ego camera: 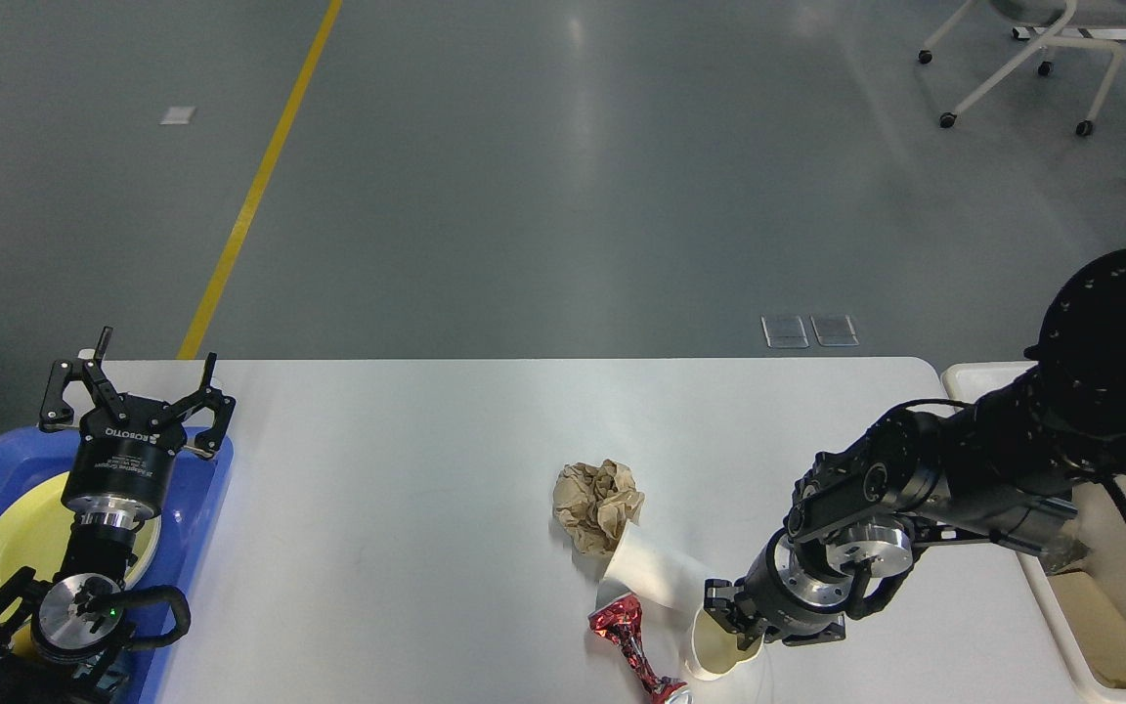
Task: Tidy desktop
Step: 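Grasp the white paper cup and lift it, then carry the white cup over the white bin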
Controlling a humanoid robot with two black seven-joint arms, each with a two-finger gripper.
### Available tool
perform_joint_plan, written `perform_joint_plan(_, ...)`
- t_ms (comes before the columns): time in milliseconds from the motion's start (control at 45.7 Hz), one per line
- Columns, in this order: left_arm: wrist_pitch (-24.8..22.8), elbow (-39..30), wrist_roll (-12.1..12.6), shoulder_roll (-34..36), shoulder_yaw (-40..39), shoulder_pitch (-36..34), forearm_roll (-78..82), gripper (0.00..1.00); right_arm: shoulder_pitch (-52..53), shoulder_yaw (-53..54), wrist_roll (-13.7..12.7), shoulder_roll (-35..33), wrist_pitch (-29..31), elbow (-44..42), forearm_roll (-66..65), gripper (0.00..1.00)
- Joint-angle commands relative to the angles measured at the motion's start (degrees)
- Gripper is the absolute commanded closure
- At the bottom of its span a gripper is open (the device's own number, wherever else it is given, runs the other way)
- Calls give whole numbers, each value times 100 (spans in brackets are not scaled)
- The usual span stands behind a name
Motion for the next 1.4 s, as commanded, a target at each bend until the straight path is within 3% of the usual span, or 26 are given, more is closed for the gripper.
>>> perform_joint_plan(0, 0, 1, 0, 8, 0, 0, 0, 4, 97, -18, 9, -70, 38, 0, 88, 100)
perform_joint_plan(175, 0, 1, 0, -1, 0, 0, 0, 4, 632, -229, 0, -483, 327, 114, 114, 100)
perform_joint_plan(481, 0, 1, 0, -1, 0, 0, 0, 4, 2934, -1064, 9, -721, 1935, 756, 97, 100)
perform_joint_plan(722, 0, 1, 0, -1, 0, 0, 0, 4, 4666, -1082, 0, -765, 3421, 1345, 44, 100)
perform_joint_plan(1137, 0, 1, 0, -1, 0, 0, 0, 4, 4790, -1196, 0, -888, 3282, 1398, 44, 100)
perform_joint_plan(1378, 0, 1, 0, -1, 0, 0, 0, 4, 4141, -1916, 9, -1573, 2614, 906, 114, 100)
